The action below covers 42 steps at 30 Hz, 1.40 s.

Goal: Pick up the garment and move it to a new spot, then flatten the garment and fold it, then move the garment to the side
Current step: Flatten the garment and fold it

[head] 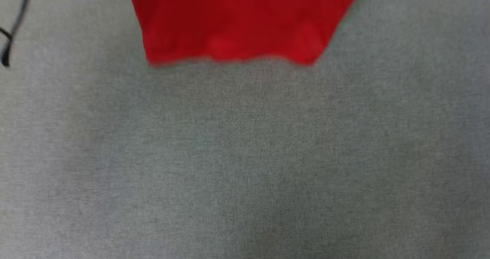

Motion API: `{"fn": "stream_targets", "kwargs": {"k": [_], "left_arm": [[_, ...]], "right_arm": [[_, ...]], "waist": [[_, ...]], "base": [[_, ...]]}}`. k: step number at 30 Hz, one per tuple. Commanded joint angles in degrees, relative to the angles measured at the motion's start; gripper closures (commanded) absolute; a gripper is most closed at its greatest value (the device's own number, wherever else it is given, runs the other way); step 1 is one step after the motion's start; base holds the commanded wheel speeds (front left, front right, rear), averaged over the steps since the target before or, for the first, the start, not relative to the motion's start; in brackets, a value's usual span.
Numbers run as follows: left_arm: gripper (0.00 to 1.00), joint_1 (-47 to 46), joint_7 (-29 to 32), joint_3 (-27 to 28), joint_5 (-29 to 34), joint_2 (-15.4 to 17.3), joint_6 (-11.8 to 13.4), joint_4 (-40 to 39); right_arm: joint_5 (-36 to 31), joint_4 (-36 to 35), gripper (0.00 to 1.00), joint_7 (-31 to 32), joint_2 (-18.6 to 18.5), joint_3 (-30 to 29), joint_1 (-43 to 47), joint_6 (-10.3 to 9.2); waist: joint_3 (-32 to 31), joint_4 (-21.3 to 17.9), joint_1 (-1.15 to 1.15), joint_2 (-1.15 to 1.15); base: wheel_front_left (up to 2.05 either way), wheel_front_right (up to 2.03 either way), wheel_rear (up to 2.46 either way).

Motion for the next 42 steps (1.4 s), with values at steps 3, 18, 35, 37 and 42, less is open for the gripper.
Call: {"fn": "stream_targets", "kwargs": {"k": [3, 18, 35, 37, 42], "left_arm": [[1.00, -5.91, -2.07, 0.06, 1.52, 0.32, -0.64, 2.15], [1.00, -14.75, -6.33, -1.47, 1.26, -3.76, -4.70, 15.04], [1.00, 9.11, -9.00, 5.00, -2.15, -8.56, -7.51, 19.47], [1.00, 15.80, -8.96, 6.97, -2.07, -9.06, -7.51, 16.53], [1.00, 33.87, -8.97, 11.90, -1.29, -10.70, -5.65, 7.25]], "right_arm": [[-1.18, 1.38, 1.00, -2.72, -0.51, 1.71, -6.34, -0.03], [-0.15, 10.11, 1.00, -6.88, 2.69, 11.62, -19.69, -0.03], [11.83, 16.51, 1.00, -12.85, 4.65, 20.19, 3.31, -0.02], [14.03, 15.63, 1.00, -13.51, 4.31, 21.02, 8.82, -0.02], [17.65, 12.06, 1.00, -14.48, 2.62, 22.39, 23.01, -0.03]], "waist": [[5.12, -0.36, -0.01, 0.00], [15.20, 0.96, -0.01, 0.00], [6.28, 1.57, -0.01, 0.00], [3.64, 1.51, -0.01, 0.00], [-2.66, 1.24, -0.01, 0.00]], "base": [[0.00, 0.00, 0.00], [0.00, 0.00, 0.00], [0.00, 0.00, 0.00], [0.00, 0.00, 0.00], [0.00, 0.00, 0.00]]}}
